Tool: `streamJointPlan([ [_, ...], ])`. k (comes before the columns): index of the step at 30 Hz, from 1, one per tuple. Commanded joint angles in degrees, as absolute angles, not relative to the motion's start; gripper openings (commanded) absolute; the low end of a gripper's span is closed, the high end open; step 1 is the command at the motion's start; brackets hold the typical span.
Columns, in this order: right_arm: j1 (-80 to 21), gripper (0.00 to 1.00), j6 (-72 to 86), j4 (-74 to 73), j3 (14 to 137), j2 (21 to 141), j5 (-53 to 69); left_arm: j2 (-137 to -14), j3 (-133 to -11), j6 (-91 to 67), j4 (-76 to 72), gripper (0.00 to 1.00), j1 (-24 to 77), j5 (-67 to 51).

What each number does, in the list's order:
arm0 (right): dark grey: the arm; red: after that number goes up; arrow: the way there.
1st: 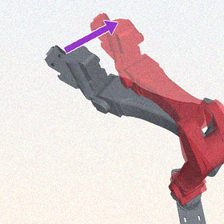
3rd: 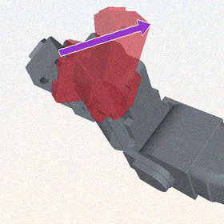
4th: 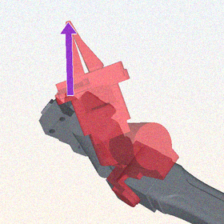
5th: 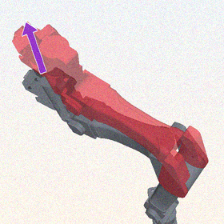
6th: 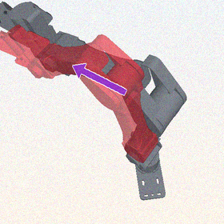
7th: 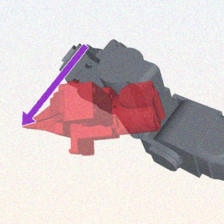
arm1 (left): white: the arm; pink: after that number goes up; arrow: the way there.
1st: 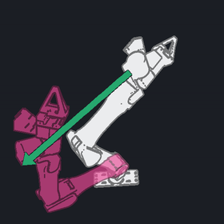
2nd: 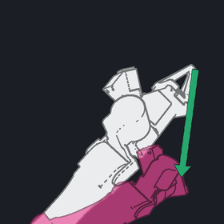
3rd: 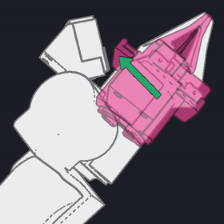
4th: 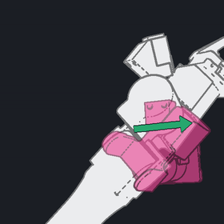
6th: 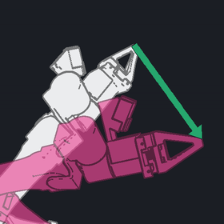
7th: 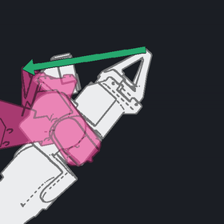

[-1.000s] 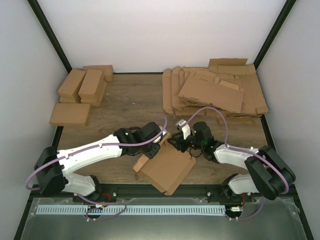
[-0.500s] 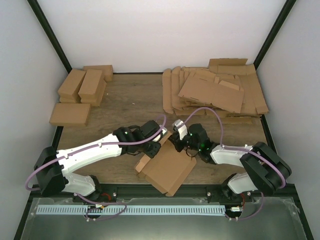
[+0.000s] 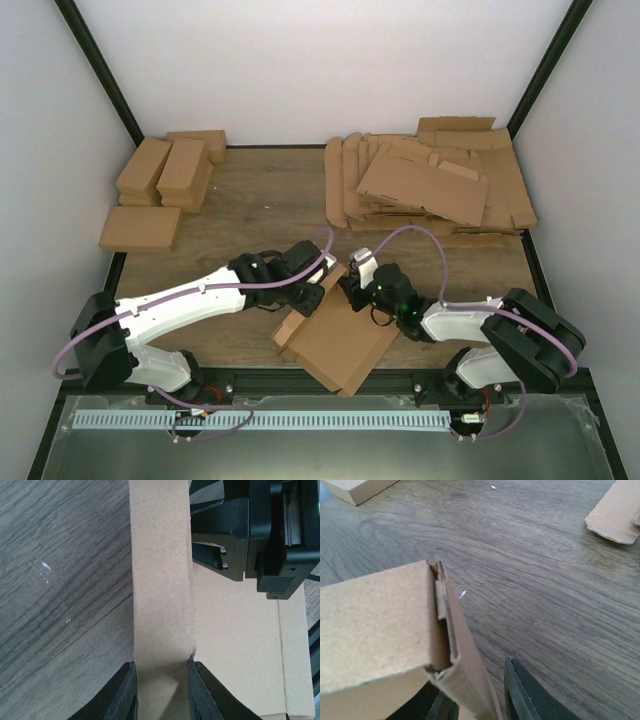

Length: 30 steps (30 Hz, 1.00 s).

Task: Fold the paper box

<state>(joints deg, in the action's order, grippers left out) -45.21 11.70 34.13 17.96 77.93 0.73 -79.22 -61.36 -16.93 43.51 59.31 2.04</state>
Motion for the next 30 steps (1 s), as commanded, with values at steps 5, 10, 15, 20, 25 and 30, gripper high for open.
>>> streamJointPlan([
  [5,-45.61,0.04,11.73,35.74,18.76,79.44,-1.38,-78.62,-60.73,-16.96,44.06,0.29,59.71,0.86],
  [10,-45.79,0.01,11.69,35.36,18.52,77.71,-2.22,-77.77,-61.0,-17.58,44.08,0.46,59.68,1.14],
  [15,-45.79,0.01,15.63,30.66,19.16,74.41,-8.46,-72.98,-63.68,-20.3,44.14,0.8,59.72,5.27],
  [20,-44.66,0.01,22.74,27.26,19.23,70.07,-11.6,-66.09,-67.55,-26.96,47.1,0.94,59.6,15.19],
  [25,-40.08,0.01,36.15,24.05,18.88,66.66,-9.48,-60.18,-71.43,-38.57,56.41,1.0,59.53,22.84],
  [30,-36.95,0.01,46.31,23.79,19.65,66.54,-8.04,-50.86,-65.7,-48.98,53.31,0.97,59.53,17.1],
])
